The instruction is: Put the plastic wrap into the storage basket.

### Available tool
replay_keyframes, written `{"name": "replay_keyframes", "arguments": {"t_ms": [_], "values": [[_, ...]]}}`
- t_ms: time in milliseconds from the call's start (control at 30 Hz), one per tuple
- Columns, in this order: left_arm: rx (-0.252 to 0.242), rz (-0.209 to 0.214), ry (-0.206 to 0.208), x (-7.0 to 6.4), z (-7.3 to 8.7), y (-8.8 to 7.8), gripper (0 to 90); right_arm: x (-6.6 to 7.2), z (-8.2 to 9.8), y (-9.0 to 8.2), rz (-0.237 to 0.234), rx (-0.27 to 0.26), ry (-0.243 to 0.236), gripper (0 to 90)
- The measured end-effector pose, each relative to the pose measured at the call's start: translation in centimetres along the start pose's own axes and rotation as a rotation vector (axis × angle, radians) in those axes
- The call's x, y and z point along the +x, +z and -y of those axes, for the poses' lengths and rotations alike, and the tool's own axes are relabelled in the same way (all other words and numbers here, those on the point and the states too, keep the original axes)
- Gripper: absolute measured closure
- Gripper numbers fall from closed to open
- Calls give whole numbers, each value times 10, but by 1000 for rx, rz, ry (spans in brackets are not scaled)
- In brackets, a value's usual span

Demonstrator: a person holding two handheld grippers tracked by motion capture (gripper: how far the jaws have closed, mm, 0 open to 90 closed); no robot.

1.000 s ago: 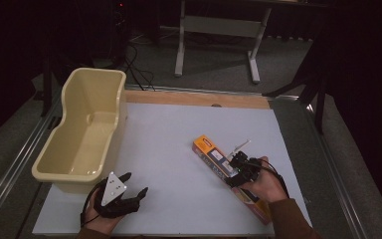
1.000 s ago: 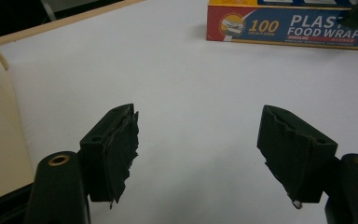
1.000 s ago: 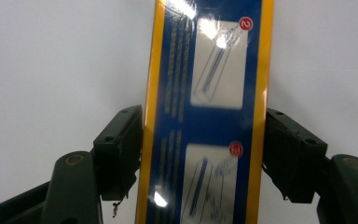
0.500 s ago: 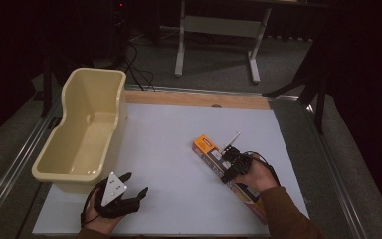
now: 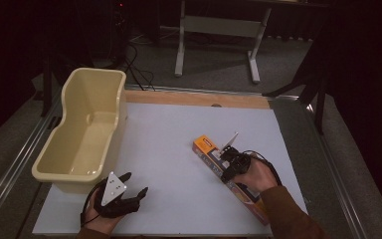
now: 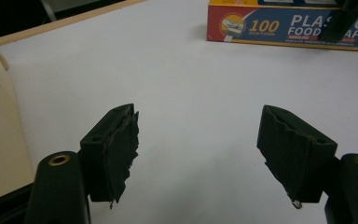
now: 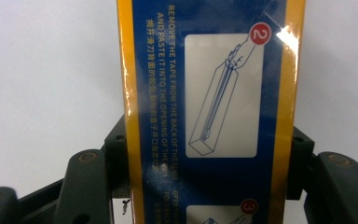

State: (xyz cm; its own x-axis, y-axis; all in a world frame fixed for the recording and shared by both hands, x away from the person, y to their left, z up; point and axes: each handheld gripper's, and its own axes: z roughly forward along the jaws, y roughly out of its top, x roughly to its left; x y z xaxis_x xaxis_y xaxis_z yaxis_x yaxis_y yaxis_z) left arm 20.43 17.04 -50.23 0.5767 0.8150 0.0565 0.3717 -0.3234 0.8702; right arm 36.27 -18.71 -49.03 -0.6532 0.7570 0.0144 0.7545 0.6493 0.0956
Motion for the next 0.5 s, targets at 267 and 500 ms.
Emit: {"name": "replay_keyframes", "arguments": {"t_ms": [267,500], "values": [[-2,-3,-1,0,0,0,284,2,2,-3,-82,-8,6,394],[-2,-3,-2,0,0,0,284,3,1,-11,-130,-45,18,394]]}}
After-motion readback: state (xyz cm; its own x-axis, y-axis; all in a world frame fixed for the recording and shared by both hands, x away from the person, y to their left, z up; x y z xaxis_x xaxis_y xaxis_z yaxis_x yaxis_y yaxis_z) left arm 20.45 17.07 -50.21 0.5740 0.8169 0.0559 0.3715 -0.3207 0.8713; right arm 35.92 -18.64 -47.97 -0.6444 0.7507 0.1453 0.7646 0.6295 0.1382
